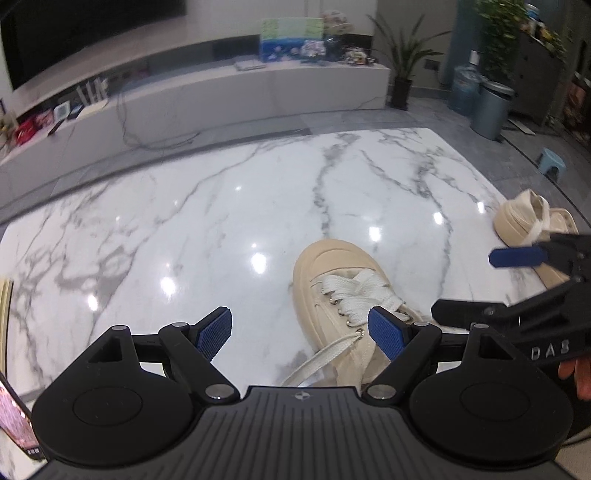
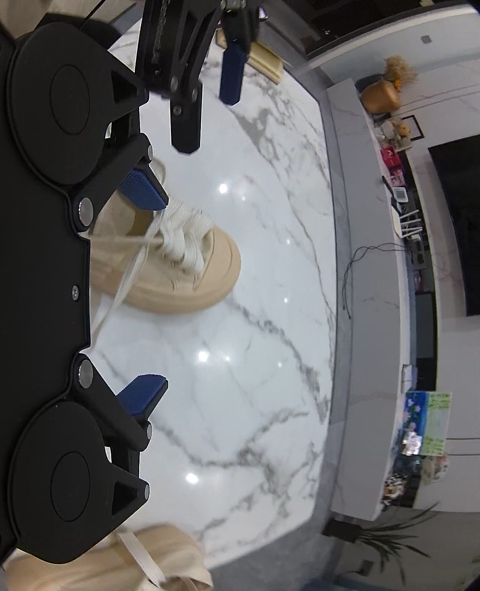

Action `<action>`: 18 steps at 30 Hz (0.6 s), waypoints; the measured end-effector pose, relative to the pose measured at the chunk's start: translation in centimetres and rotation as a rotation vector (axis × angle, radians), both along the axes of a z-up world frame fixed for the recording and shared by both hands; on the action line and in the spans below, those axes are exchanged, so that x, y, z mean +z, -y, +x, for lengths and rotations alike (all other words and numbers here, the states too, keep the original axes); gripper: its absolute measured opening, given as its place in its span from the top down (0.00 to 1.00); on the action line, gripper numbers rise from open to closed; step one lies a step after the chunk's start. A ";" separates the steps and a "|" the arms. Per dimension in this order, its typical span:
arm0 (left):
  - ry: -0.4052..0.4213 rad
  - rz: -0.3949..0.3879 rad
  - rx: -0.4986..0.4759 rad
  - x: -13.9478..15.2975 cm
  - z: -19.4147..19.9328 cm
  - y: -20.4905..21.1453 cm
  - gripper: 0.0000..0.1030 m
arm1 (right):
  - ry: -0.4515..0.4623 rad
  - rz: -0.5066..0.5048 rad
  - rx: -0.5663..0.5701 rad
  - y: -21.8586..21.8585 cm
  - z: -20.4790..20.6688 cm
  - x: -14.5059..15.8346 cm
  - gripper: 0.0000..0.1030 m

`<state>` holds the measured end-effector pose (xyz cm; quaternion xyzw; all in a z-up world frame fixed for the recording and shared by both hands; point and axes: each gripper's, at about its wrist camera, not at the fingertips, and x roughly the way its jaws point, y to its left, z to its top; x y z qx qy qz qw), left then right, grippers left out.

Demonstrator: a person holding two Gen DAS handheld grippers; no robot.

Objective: Lace up shoes with both hands

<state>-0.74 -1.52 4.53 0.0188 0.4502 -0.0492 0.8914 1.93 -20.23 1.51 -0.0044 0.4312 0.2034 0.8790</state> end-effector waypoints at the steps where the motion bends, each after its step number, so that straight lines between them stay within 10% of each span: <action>1: -0.003 0.004 0.018 0.0 0.1 -0.1 0.22 | -0.010 0.006 -0.008 -0.2 0.0 0.0 0.08; 18: -0.138 -0.037 0.212 -3.4 -1.0 -2.0 0.22 | 0.005 -0.070 -0.091 -2.5 -2.2 -1.4 0.08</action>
